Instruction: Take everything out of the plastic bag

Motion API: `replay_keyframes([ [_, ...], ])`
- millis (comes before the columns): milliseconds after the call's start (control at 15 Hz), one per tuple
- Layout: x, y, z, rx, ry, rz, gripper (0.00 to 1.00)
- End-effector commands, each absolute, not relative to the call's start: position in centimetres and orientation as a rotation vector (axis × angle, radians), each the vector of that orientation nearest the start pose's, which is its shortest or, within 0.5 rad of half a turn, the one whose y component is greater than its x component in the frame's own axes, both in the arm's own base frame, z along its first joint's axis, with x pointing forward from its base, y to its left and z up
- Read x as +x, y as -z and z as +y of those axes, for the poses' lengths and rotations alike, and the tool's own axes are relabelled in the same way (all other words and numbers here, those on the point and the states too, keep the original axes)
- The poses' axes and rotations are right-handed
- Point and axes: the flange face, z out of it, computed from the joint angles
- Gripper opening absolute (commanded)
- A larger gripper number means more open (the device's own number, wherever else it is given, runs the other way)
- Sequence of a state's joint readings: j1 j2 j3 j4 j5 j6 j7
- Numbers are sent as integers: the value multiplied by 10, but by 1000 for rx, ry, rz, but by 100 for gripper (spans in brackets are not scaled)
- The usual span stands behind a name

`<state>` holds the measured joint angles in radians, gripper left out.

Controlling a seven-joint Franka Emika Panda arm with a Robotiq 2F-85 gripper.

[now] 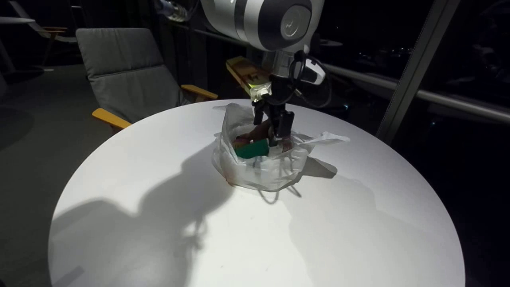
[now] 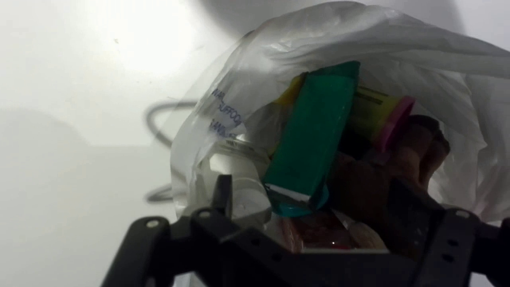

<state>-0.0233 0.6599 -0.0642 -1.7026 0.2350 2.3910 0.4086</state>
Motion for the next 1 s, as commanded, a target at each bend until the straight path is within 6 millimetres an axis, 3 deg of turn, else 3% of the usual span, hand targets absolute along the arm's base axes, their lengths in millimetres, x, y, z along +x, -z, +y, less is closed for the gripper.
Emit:
replay_keyframes([
  [0,685,-213,-59,-2725,41,1184,100],
  [933,689,-197,-68,-2594,98,1551,100],
])
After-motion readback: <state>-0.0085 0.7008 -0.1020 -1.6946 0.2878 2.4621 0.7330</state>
